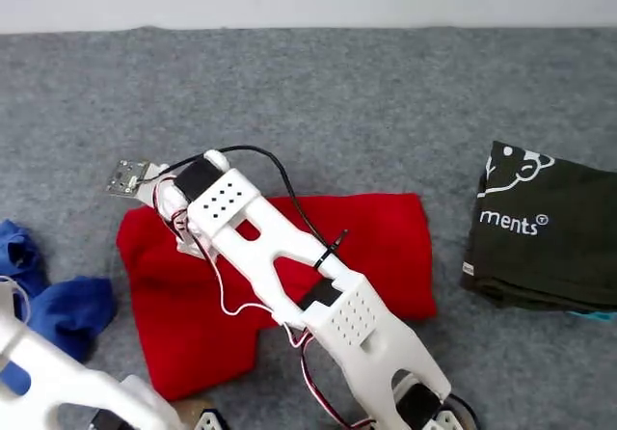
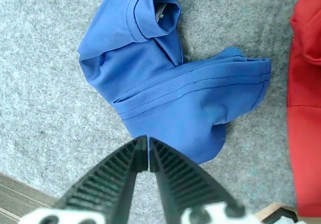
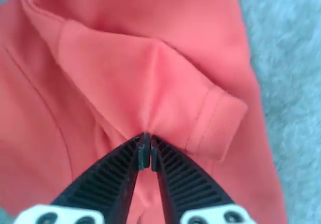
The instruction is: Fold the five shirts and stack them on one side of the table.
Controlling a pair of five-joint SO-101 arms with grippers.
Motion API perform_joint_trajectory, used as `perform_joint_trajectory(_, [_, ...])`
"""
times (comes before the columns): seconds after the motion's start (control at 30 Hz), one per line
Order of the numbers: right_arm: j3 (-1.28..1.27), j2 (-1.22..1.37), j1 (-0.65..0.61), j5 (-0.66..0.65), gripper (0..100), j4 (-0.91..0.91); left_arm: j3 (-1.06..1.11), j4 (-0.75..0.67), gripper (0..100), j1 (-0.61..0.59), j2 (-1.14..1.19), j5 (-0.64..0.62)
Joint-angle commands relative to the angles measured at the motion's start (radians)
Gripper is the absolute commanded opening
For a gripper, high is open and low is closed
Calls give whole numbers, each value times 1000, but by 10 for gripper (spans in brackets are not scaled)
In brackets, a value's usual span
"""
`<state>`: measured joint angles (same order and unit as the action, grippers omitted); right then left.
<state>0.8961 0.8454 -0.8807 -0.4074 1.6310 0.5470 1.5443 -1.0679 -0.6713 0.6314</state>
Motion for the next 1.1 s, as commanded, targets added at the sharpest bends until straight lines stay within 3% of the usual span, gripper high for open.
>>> perform_joint_trajectory(0.0, [95,-113,36,12,16,30,-16,6,14,3,-31,5])
perform_joint_trajectory(0.13, [149,-154,30,12,40,31,-16,5,14,3,-31,5])
perform_joint_trajectory(0.3, [167,-145,31,110,208,-22,-16,9,14,3,-31,5])
perform_joint_trajectory(0.37, [169,-136,31,149,232,-36,-16,9,14,3,-31,5])
perform_joint_trajectory(0.47, [169,-133,21,146,188,7,-16,9,14,3,-31,6])
perform_joint_trajectory(0.63, [160,-130,-4,146,2,163,-16,5,14,3,-31,6])
perform_joint_trajectory(1.07, [-204,-48,16,146,9,128,-18,8,14,3,-31,6])
